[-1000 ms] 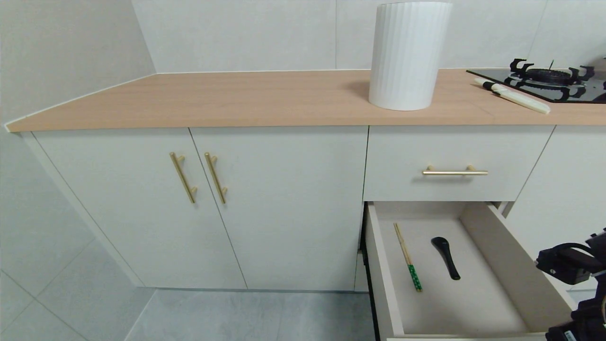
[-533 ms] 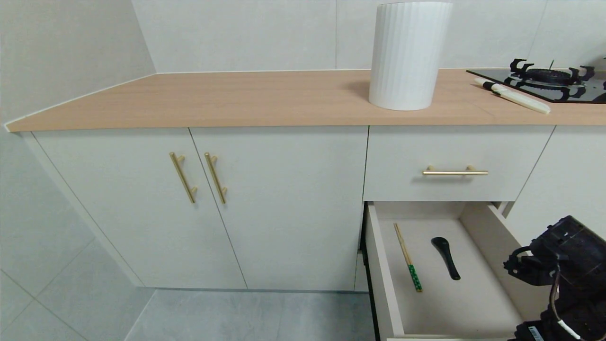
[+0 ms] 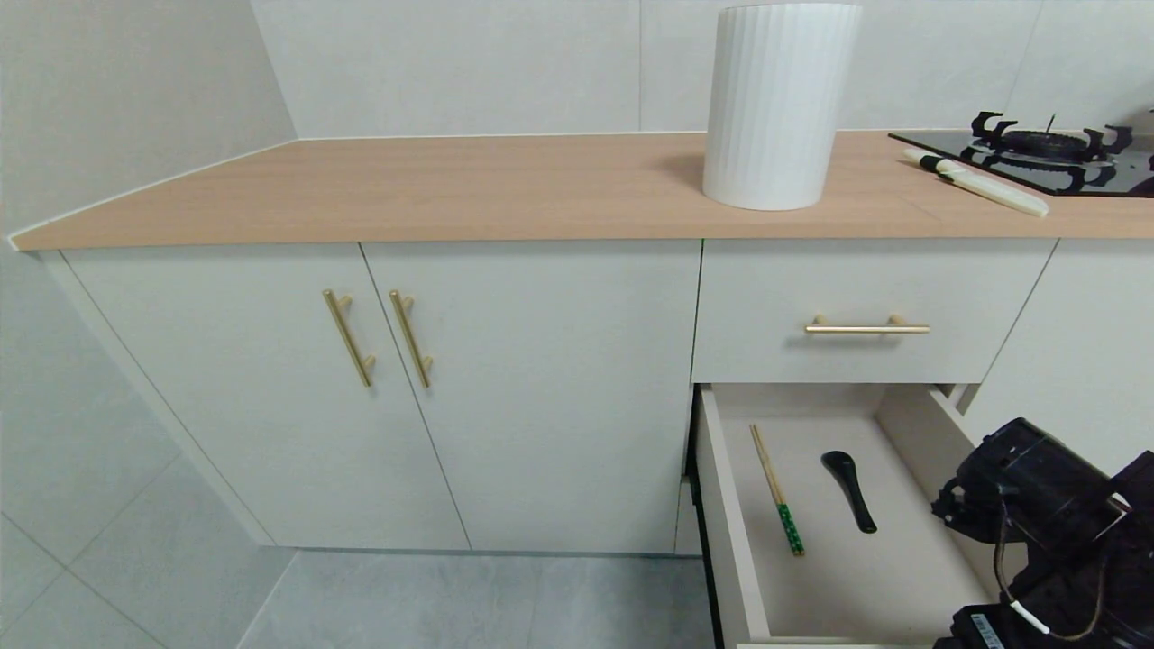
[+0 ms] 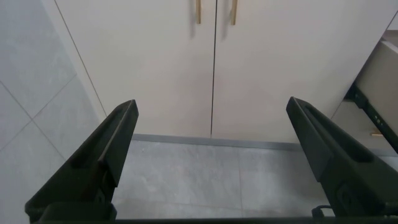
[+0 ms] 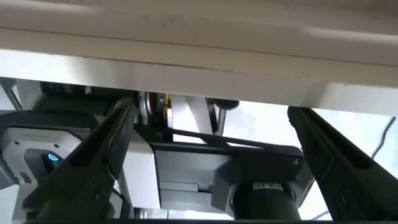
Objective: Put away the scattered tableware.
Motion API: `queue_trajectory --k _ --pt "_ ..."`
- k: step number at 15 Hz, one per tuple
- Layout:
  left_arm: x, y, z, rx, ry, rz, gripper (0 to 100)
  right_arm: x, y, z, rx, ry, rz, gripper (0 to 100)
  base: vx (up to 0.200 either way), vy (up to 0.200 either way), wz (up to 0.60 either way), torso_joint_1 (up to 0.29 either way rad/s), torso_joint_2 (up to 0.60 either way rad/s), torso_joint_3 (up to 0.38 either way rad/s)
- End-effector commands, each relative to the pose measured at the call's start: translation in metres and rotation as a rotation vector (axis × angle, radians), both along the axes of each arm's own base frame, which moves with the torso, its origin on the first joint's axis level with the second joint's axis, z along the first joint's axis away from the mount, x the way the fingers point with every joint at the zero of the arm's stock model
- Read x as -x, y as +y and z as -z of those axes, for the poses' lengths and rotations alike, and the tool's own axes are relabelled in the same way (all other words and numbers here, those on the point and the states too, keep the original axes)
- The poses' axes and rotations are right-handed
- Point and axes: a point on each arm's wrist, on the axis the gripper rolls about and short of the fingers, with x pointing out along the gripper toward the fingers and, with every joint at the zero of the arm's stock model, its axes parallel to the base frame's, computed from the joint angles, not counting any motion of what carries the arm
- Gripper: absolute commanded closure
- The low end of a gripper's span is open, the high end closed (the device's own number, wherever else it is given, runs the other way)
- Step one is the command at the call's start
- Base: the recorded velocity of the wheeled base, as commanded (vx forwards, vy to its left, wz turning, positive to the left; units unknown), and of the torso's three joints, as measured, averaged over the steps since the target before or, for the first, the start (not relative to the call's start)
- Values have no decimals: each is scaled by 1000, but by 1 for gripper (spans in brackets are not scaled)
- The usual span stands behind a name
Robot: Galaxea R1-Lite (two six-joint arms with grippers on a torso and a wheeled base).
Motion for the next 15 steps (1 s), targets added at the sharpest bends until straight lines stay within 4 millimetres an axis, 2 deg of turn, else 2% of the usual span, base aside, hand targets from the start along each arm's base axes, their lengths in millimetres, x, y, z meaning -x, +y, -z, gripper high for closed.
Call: queue_trajectory --k 1,11,15 --pt "0 0 0 0 -1 -1 0 -1 1 4 11 19 -5 0 0 0 0 0 0 0" --pt "0 0 0 0 -1 -1 0 -10 1 12 20 -108 24 0 0 0 0 0 0 0" --pt "0 0 0 0 -1 -1 0 -28 1 18 19 -175 56 0 0 0 0 0 0 0"
